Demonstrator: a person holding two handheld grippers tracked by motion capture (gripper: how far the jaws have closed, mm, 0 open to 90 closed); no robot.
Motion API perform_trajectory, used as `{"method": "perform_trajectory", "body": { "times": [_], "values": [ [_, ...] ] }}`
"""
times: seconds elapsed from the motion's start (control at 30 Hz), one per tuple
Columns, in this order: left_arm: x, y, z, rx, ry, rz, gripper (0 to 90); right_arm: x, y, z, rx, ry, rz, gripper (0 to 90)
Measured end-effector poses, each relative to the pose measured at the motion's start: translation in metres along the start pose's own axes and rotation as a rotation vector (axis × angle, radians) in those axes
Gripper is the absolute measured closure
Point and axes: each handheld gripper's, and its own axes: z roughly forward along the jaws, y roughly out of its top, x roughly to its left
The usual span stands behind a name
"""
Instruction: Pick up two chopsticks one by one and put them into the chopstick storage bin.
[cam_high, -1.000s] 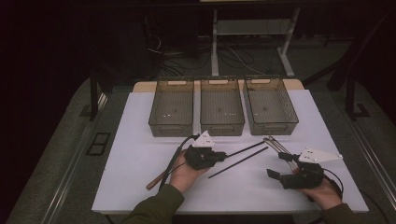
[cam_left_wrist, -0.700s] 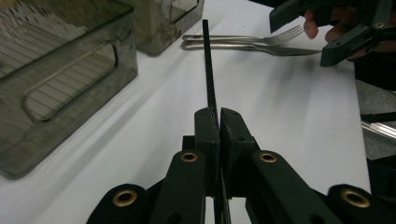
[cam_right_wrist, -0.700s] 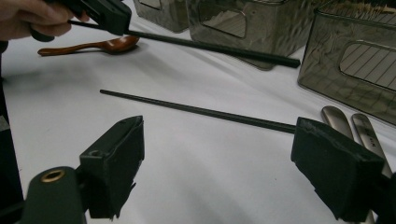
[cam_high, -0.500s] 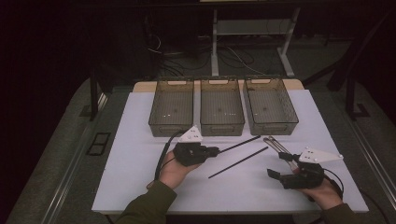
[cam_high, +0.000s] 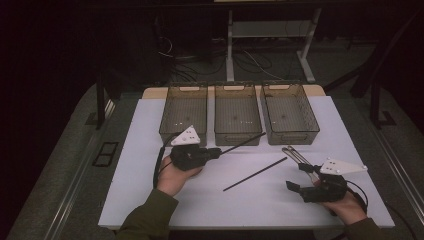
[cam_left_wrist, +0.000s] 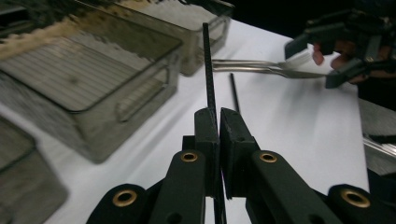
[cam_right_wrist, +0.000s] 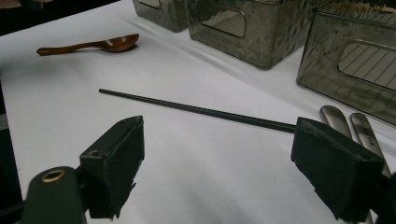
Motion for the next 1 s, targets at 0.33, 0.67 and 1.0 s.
{"method": "perform_trajectory", "body": {
  "times": [0.33,0.67,1.0],
  "values": [
    [0.020,0.003,-0.026,-0.049,0.104,-0.026,85.6,0.000,0.000,0.000,0.002,-0.001,0.003,16.4],
    [0.044,0.001,-0.049,-0.081,0.207,-0.059,85.6,0.000,0.000,0.001,0.004,0.001,0.006,16.3],
    [0.073,0.003,-0.065,-0.092,0.319,-0.086,85.6,-0.001,0.000,0.001,-0.003,-0.003,0.008,16.3]
  ]
}}
